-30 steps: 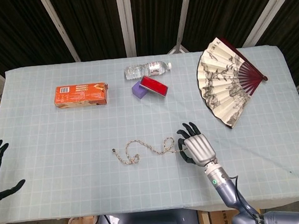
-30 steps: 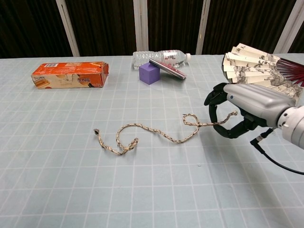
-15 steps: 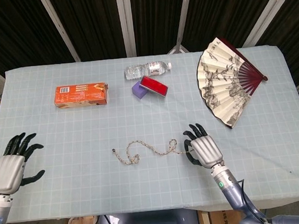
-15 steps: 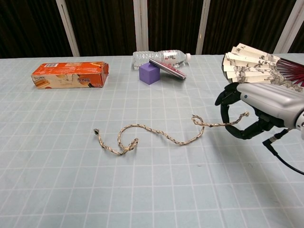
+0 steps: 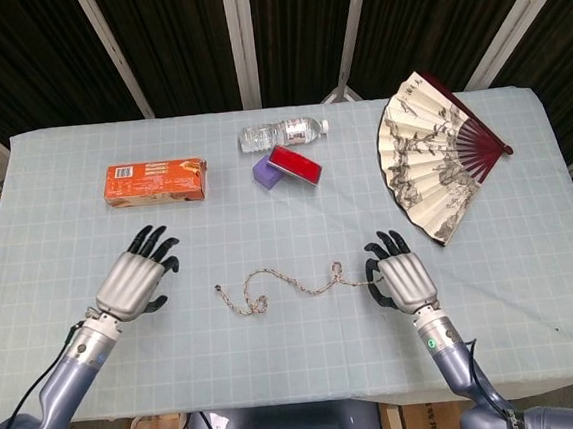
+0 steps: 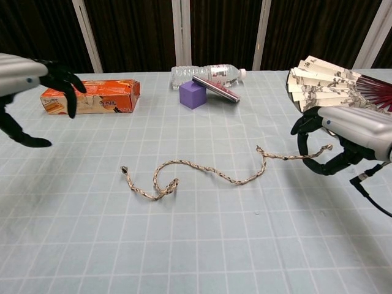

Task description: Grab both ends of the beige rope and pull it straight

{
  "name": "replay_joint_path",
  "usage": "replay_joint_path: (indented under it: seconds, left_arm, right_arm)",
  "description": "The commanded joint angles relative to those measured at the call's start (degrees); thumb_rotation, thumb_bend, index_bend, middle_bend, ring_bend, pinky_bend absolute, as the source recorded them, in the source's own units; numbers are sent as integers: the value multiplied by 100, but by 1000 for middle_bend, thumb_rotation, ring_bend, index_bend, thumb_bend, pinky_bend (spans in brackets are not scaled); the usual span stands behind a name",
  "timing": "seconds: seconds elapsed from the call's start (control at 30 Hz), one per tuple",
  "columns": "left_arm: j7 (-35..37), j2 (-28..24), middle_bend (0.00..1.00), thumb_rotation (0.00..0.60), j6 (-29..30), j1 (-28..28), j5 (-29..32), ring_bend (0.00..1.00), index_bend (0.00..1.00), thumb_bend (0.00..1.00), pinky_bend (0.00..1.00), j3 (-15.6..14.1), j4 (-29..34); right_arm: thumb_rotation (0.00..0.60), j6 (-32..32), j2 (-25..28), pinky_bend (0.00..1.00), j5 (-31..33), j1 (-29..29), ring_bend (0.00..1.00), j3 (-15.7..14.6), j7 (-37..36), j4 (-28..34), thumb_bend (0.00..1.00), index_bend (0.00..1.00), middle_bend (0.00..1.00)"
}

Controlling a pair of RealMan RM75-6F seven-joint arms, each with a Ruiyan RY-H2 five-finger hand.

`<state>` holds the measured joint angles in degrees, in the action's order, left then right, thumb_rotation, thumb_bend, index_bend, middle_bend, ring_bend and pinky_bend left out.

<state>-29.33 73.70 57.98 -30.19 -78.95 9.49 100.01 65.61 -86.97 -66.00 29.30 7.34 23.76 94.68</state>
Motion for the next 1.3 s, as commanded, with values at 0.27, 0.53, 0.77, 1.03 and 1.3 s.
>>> replay_joint_path:
  seconds: [0.27,0.53,0.77,1.03,1.3]
  left_arm:
    - [-465,1217,174,600,-431,-517,581,32,495,321,39,-155,-617]
    - [-771,1661,174,600,-409,-652,882,32,500,366,39,-316,-794]
    - [-862,1901,174,600,-286,-713,1043,32,509,417,39,-363,-942]
    - [-901,2026,174,600,-236,-783,1230,32,514,430,39,-383,-1057]
    - [-899,2133,175,600,-206,-847,1364,32,521,430,39,-395,-1138]
  right_arm:
    - [600,-72,38,36,242,12,52,114,-60,-113,522,636,239]
    - [600,-77,41,36,290,1,52,127,-121,-162,522,636,239]
    - [600,-85,61,36,306,-11,52,130,-179,-204,522,637,239]
    - [600,-105,100,36,303,-14,52,130,-230,-223,522,637,239]
    - [600,-113,97,36,321,-14,52,136,-252,-261,522,637,239]
